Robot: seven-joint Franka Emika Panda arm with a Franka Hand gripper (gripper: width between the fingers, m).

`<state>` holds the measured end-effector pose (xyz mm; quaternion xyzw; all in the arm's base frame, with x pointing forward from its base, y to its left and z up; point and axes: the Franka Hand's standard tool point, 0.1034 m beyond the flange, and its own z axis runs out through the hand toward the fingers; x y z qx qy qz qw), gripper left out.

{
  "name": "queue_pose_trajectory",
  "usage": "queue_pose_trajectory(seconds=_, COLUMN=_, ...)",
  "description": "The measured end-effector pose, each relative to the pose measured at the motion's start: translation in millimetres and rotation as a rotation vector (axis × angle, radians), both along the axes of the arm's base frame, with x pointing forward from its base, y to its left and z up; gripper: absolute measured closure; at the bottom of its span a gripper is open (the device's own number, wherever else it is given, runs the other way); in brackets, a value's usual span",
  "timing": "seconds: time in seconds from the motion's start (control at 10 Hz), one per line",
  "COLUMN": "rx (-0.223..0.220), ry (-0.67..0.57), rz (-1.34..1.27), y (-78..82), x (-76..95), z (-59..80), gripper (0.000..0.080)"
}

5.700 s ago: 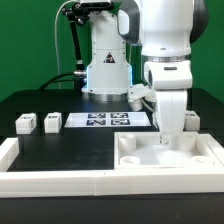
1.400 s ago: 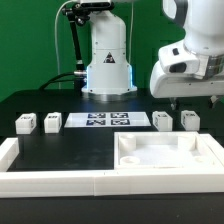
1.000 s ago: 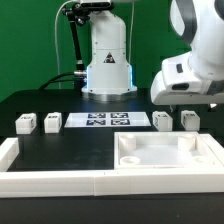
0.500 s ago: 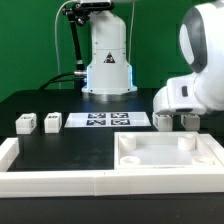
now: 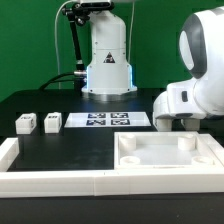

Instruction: Assemble square table

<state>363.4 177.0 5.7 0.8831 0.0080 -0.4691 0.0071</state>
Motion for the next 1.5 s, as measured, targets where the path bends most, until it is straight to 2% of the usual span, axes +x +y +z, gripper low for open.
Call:
queue_pose_trajectory(seconds=0.2, rx=-0.002, ry=0.004, rz=0.0, y=-0.8, x=-2.8, z=-1.1, gripper=0.0151)
queue_pose_trajectory(seconds=0.3, rx=-0.002, ry=0.004, rz=0.0, y=-0.8, x=-2.7, z=-1.1, gripper=0.0239)
queue_pose_trajectory(seconds=0.4, rx=-0.002, ry=0.004, rz=0.0, y=-0.8, x=-2.7, z=-1.1, gripper=0.0426)
queue_pose_trajectory(seconds=0.5, rx=-0.002, ry=0.004, rz=0.0, y=-0.9, x=-2.7, z=-1.1, gripper=0.0426)
queue_pose_trajectory(seconds=0.6, rx=-0.002, ry=0.005, rz=0.0, y=-0.9, x=-2.8, z=-1.0, gripper=0.0516)
queue_pose_trajectory(seconds=1.1, rx=0.003, ry=0.007, rz=0.002, y=-2.5, x=-2.3, z=0.8, gripper=0.0515)
queue_pose_trajectory(seconds=1.5, rx=0.011, ry=-0.008, rz=-0.014, y=-17.3, x=14.3, z=50.2, gripper=0.0515)
